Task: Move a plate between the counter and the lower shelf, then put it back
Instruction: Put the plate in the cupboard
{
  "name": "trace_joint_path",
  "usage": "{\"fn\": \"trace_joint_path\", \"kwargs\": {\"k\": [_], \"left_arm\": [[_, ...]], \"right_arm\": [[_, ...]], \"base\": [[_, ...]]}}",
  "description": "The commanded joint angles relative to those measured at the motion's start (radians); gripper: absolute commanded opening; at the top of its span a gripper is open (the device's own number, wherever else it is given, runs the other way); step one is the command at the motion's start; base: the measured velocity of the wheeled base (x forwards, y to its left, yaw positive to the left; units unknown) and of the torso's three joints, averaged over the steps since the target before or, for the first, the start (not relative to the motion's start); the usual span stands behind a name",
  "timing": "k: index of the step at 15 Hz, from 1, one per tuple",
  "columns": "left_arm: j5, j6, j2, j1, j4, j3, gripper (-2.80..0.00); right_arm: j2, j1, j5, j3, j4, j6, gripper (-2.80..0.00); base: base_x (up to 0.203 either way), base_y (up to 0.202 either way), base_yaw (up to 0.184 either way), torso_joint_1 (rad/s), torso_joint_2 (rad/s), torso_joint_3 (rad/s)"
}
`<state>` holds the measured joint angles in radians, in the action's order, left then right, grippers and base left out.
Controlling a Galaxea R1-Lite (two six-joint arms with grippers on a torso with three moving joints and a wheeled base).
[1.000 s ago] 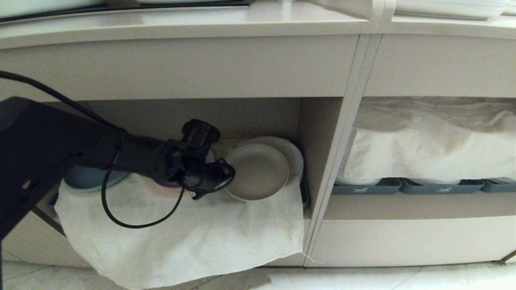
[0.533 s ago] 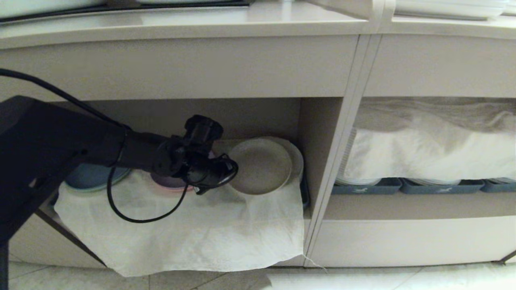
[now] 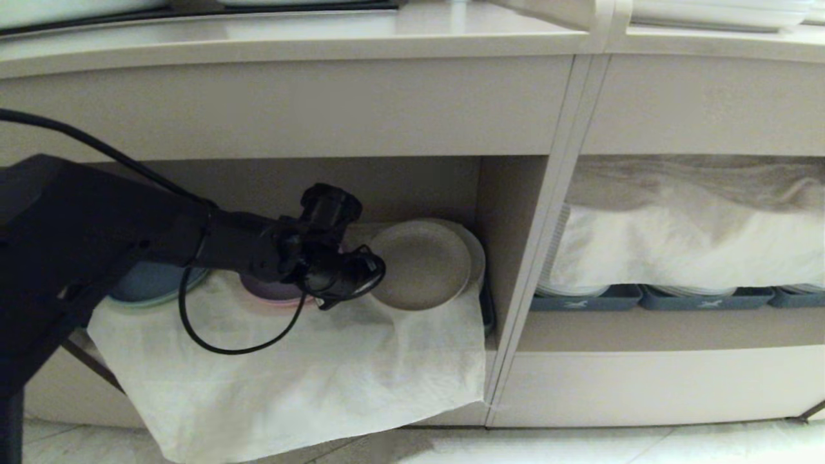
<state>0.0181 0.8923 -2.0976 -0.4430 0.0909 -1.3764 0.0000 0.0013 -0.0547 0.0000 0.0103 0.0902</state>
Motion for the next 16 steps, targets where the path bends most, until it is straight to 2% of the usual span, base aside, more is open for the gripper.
{"fn": "trace_joint_path", "kwargs": {"k": [1,8,16], "left_arm": [[0.0,0.005,-0.009,0.0,0.0,-0.003,-2.8],[0.002,0.004,-0.028,0.004,0.003,-0.052,-2.8],[0.003,0.004,-0.044,0.01,0.003,-0.055,-2.8]], "right_arm": [[0.0,0.0,-0.001,0.0,0.0,0.0,-2.8],[0.0,0.0,-0.001,0.0,0.0,0.0,-2.8],[0.0,0.0,-0.001,0.0,0.0,0.0,-2.8]], "base": [[0.0,0.0,0.0,0.0,0.0,0.0],[0.0,0.0,0.0,0.0,0.0,0.0],[0.0,0.0,0.0,0.0,0.0,0.0]]}}
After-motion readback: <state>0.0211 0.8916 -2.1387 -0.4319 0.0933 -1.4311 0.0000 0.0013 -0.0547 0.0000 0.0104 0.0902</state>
